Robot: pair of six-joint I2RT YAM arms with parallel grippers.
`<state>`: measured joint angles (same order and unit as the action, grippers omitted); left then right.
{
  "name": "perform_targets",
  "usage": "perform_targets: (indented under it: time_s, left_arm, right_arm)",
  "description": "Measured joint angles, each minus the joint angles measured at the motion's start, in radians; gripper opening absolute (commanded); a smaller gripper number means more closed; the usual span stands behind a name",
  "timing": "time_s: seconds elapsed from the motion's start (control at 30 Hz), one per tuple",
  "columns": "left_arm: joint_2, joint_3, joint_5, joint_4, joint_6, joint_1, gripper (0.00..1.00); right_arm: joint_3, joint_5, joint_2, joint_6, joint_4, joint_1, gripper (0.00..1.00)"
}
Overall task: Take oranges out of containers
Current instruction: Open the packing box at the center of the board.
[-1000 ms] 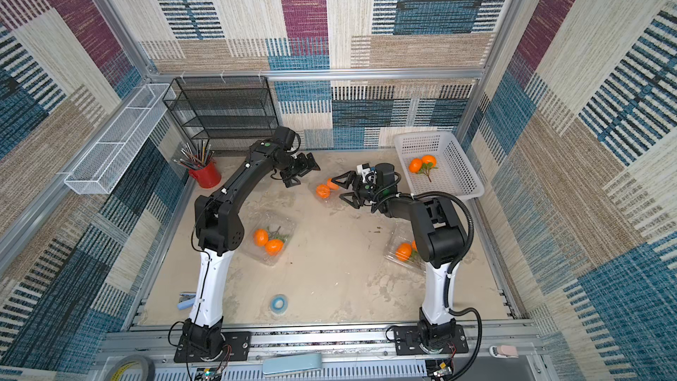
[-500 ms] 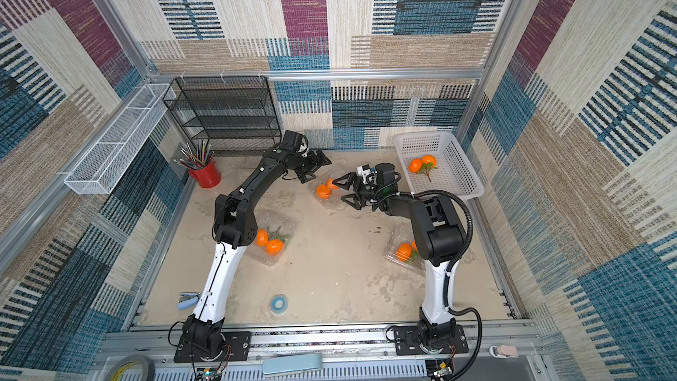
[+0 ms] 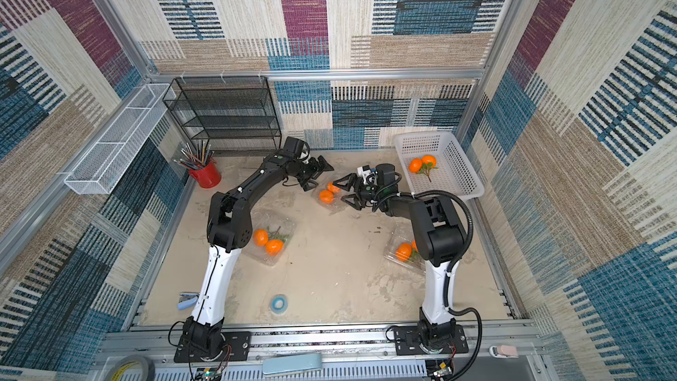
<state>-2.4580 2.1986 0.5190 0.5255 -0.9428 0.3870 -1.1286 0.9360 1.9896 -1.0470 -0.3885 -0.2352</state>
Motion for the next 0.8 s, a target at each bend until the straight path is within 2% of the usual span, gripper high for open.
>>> perform_targets:
  time_s: [0.23, 0.4, 0.63, 0.8]
  left_arm:
    - [-0.009, 0.005, 0.032, -0.023, -0.042, 0.001, 0.96]
    - [-0.014, 0.005, 0.064, -0.023, -0.070, 0.001, 0.96]
    - [0.005, -0.029, 0.092, -0.025, -0.088, 0.009, 0.96]
    - [0.012, -0.039, 0.093, -0.027, -0.107, 0.011, 0.96]
  right_arm:
    - [0.135, 0.023, -0.041, -0.124, -0.147, -0.001, 0.70]
    - [0.173, 0.022, -0.063, -0.183, -0.220, -0.008, 0.59]
    - [0.198, 0.023, -0.064, -0.262, -0.296, -0.050, 0.55]
    - [0.171, 0.037, -0.060, -0.272, -0.290, -0.060, 0.47]
